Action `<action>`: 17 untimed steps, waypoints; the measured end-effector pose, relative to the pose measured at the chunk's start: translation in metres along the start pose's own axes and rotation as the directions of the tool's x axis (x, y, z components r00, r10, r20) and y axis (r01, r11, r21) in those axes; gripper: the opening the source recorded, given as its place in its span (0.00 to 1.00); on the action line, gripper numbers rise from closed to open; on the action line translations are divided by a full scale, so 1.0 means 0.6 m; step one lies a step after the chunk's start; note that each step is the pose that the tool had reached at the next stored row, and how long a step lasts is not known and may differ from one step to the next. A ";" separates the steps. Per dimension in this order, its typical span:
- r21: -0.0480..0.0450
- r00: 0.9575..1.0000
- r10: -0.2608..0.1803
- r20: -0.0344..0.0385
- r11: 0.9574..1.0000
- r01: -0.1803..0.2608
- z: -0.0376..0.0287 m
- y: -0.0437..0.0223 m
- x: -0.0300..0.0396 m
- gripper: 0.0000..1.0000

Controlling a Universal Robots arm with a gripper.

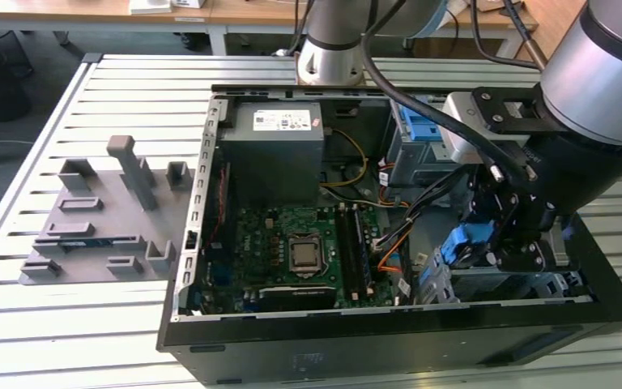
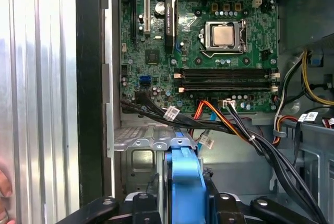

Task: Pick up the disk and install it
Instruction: 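Insert the disk into the insertion slot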

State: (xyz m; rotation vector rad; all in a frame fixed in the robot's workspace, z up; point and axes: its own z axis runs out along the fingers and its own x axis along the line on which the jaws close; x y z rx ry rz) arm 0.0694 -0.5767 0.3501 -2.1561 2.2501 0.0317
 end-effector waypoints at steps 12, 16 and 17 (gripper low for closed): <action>0.000 1.000 0.000 0.000 1.000 0.000 0.000 0.000 0.000 0.24; 0.000 1.000 0.000 0.000 1.000 0.000 0.000 0.000 0.000 0.11; 0.000 1.000 0.000 0.000 1.000 0.000 0.000 0.000 0.000 0.11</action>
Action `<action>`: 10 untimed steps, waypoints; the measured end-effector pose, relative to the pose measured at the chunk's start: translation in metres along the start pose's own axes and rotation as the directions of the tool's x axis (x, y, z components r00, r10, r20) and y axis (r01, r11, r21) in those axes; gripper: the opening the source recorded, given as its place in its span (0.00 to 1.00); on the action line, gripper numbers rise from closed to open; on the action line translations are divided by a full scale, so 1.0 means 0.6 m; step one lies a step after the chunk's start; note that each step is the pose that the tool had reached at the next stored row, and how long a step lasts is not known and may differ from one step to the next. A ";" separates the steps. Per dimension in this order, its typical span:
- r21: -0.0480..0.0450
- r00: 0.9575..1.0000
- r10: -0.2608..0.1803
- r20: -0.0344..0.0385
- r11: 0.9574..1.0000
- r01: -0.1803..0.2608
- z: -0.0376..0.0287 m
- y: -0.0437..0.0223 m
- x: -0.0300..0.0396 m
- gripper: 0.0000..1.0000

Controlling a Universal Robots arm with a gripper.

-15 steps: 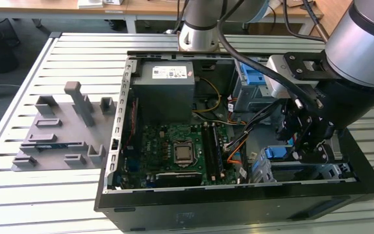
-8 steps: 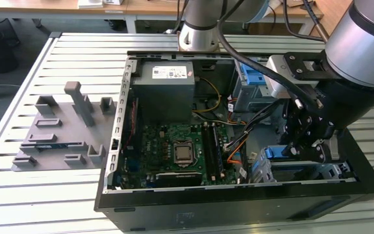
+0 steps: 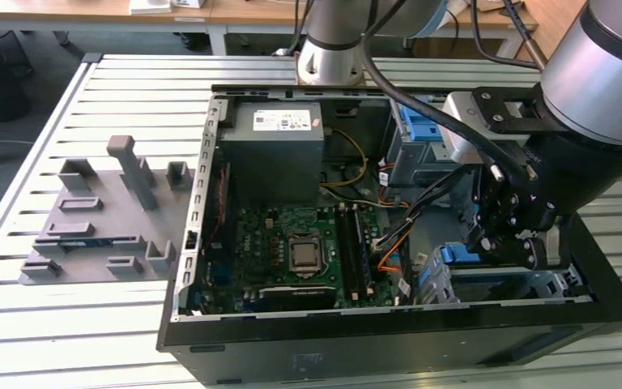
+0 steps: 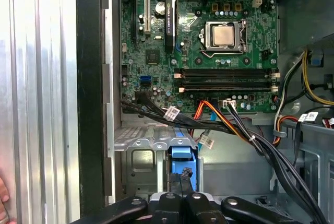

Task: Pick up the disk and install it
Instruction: 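Insert the disk into the insertion slot, then insert the first disk wire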

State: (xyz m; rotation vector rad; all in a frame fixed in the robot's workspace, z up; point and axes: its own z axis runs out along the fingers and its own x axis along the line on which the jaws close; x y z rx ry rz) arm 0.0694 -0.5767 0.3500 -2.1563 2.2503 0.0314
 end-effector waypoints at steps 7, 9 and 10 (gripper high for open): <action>0.000 1.000 0.000 0.000 1.000 0.000 0.001 -0.001 0.000 0.11; 0.000 1.000 0.000 0.000 1.000 0.000 0.001 -0.002 0.000 0.11; 0.000 1.000 0.000 0.000 1.000 0.000 0.001 -0.003 0.000 0.11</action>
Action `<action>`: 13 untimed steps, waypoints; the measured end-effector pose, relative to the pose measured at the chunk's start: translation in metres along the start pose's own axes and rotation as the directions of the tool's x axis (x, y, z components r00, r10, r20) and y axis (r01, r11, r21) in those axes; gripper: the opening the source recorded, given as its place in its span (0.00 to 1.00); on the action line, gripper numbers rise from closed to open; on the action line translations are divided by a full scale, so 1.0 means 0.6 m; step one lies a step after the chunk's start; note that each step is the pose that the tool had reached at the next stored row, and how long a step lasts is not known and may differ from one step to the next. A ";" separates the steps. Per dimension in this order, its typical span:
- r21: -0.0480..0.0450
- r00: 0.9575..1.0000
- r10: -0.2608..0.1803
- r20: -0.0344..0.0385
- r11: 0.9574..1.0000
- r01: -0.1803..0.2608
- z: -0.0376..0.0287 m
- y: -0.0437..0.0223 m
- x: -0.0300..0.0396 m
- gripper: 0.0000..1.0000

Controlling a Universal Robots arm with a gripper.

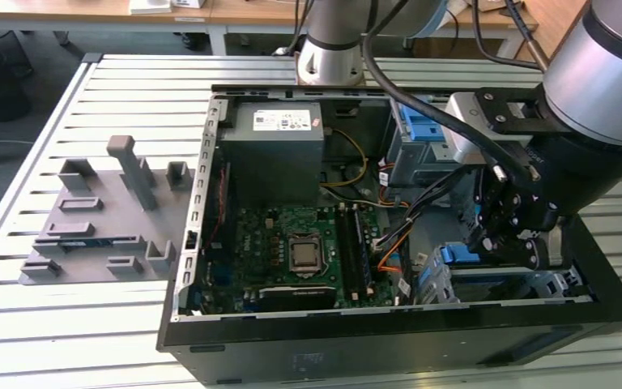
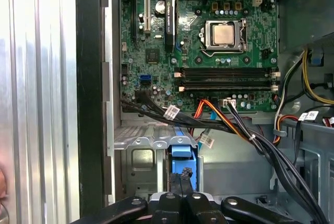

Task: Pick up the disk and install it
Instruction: 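Insert the first disk wire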

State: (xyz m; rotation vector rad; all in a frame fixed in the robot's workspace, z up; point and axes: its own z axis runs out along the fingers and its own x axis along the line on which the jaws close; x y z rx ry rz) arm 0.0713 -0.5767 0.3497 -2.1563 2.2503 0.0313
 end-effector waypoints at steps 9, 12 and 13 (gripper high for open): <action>0.000 1.000 0.000 0.000 1.000 0.000 0.000 -0.004 0.000 0.11; 0.000 1.000 0.000 0.000 1.000 0.000 0.000 -0.008 0.000 0.11; 0.000 1.000 0.000 0.000 1.000 0.000 0.000 -0.009 0.000 0.11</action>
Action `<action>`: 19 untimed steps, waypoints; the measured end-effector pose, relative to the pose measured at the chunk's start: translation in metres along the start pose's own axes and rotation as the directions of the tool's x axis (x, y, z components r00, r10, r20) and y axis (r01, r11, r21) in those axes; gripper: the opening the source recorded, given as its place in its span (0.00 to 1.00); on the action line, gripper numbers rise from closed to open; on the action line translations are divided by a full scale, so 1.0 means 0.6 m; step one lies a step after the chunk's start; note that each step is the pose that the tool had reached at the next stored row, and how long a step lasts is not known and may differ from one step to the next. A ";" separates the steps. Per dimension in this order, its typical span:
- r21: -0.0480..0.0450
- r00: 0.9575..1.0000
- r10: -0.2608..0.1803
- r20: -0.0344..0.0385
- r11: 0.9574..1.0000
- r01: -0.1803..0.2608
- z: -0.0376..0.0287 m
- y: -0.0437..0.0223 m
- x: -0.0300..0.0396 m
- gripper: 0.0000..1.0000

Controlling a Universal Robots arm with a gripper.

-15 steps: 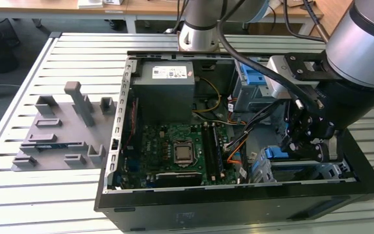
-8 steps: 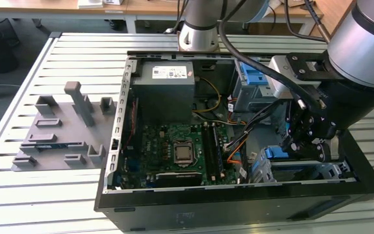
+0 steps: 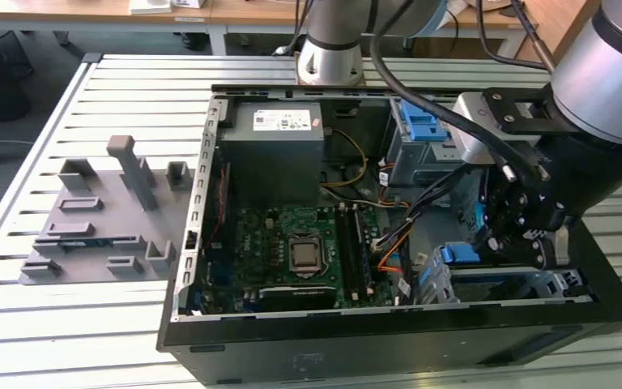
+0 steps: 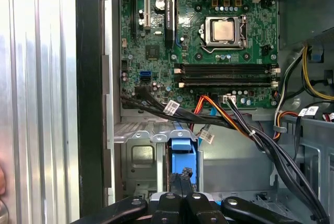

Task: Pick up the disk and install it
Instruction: 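Insert the first disk wire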

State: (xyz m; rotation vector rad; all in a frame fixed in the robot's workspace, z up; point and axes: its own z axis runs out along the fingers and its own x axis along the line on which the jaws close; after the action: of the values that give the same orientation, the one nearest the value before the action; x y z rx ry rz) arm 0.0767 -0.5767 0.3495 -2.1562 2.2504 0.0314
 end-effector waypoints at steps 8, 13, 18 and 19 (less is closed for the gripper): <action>0.000 1.000 0.000 0.000 1.000 0.000 0.000 -0.014 -0.001 0.11; 0.000 1.000 0.000 0.000 1.000 0.000 0.000 -0.024 -0.001 0.11; 0.000 1.000 0.000 0.000 1.000 0.000 -0.001 -0.031 -0.001 0.11; 0.000 1.000 0.000 0.000 1.000 0.000 -0.002 -0.032 -0.001 0.11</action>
State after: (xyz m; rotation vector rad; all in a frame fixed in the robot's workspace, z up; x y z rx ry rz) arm 0.0957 -0.5767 0.3509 -2.1563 2.2504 0.0313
